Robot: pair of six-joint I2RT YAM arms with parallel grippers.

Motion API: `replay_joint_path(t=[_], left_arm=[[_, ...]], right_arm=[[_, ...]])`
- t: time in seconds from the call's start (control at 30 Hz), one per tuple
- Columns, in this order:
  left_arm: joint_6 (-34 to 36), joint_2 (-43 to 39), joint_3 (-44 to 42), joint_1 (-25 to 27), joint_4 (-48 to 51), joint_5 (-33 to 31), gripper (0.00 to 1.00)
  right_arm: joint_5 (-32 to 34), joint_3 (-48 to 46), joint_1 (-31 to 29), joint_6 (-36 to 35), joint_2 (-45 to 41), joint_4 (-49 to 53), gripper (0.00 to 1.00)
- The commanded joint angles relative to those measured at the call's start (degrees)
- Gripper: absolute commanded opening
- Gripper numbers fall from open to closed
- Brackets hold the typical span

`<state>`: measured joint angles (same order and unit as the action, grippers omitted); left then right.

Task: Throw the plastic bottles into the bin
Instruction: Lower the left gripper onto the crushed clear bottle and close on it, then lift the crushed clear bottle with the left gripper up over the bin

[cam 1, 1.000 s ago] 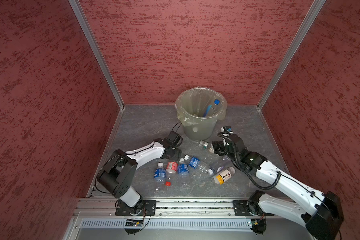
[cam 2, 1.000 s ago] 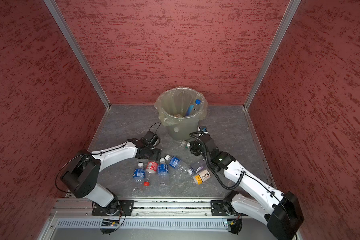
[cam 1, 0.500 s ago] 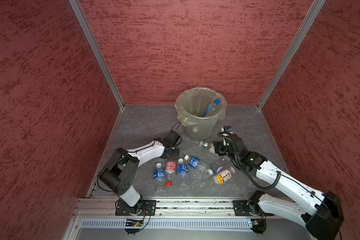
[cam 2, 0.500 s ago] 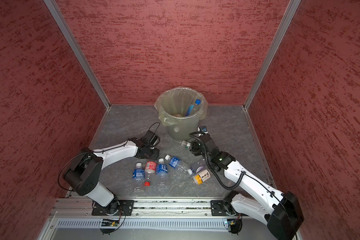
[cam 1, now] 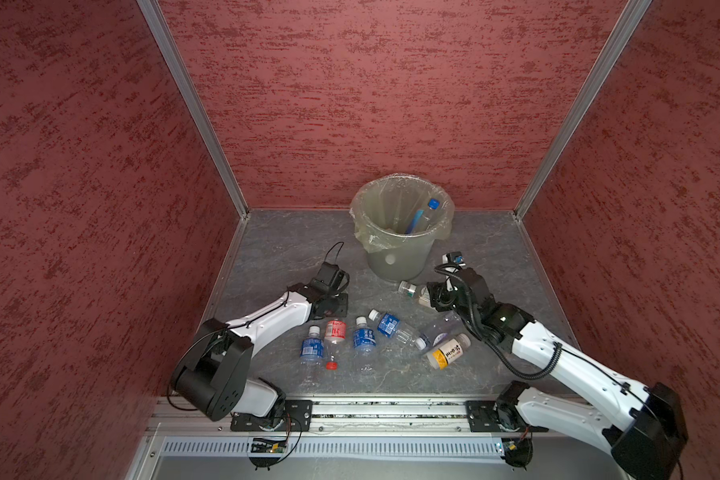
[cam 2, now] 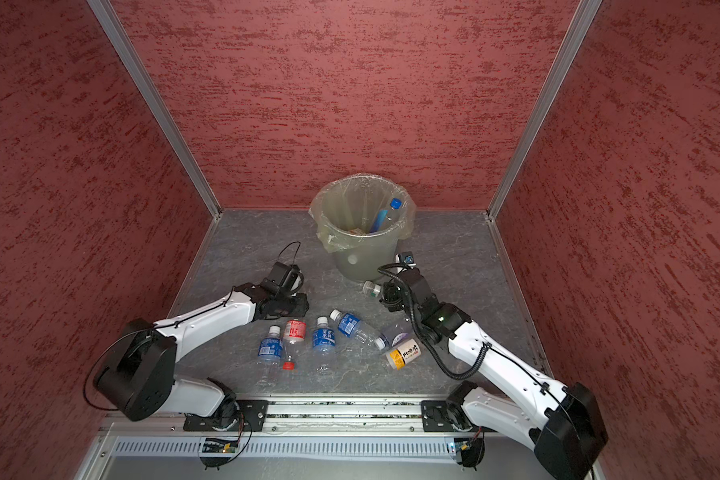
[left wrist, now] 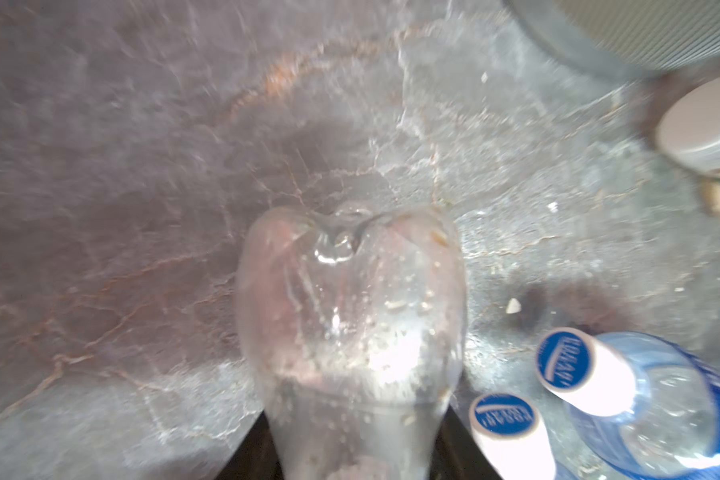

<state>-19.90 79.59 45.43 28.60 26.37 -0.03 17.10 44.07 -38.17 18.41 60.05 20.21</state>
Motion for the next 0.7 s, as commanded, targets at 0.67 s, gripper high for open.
replay_joint_path(t=[0.67], left_arm=[[-2.03,-33.13,-11.74,-2.06,-9.44,-0.47,0.43]], right_arm=[[-0.11,-0.06,-0.23,0.64,-0.68,-0.36,0.68]])
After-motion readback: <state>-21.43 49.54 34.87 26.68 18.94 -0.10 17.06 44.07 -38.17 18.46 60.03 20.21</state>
